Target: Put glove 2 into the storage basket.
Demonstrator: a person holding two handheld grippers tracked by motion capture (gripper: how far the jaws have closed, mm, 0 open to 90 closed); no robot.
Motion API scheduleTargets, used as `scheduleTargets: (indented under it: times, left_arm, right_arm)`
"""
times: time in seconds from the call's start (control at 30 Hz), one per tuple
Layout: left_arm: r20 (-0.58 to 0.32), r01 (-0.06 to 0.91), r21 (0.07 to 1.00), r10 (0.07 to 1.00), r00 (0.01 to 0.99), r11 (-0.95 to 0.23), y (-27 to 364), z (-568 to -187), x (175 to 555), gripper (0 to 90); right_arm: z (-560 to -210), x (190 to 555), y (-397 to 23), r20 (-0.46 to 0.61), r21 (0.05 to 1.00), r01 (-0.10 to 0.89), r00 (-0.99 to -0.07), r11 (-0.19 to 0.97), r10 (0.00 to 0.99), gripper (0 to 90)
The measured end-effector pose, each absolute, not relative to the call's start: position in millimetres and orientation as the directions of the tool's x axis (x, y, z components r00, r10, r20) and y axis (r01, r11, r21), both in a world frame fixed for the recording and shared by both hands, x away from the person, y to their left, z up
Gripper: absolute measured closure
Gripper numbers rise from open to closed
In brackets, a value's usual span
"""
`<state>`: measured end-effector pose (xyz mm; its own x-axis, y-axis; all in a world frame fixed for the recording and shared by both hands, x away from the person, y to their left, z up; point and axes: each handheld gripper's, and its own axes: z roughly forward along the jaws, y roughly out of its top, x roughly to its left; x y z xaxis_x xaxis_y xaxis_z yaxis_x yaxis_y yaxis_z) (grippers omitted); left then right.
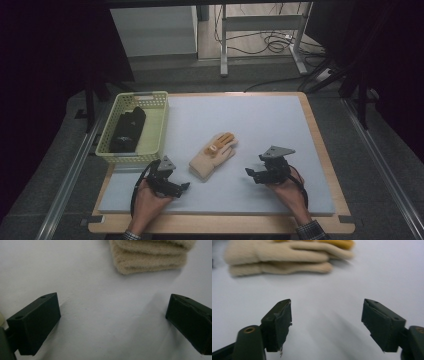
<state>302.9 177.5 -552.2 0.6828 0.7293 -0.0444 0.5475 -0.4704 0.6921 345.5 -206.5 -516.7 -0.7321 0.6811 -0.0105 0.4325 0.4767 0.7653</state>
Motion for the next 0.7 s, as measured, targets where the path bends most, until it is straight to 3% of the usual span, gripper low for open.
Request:
scheduleTargets:
  times: [0.3, 0.47, 0.7]
  left_arm:
    - [-0.044, 0.547, 0.692, 0.729, 0.683, -0.471, 177, -552, 303, 0.0]
    - [-0.043, 0.547, 0.691, 0.728, 0.684, -0.473, 177, -552, 303, 0.0]
    - [-0.04, 0.55, 0.676, 0.722, 0.691, -0.489, 175, -547, 305, 0.5]
  right_arm:
    - [-531, 354, -231, -0.002, 0.729, 0.502, -0.678, 0.465, 0.735, 16.1]
    - [-533, 352, -226, -0.059, 0.716, 0.481, -0.68, 0.506, 0.731, 13.3]
    - [-533, 352, -226, -0.053, 0.717, 0.487, -0.676, 0.499, 0.735, 12.7]
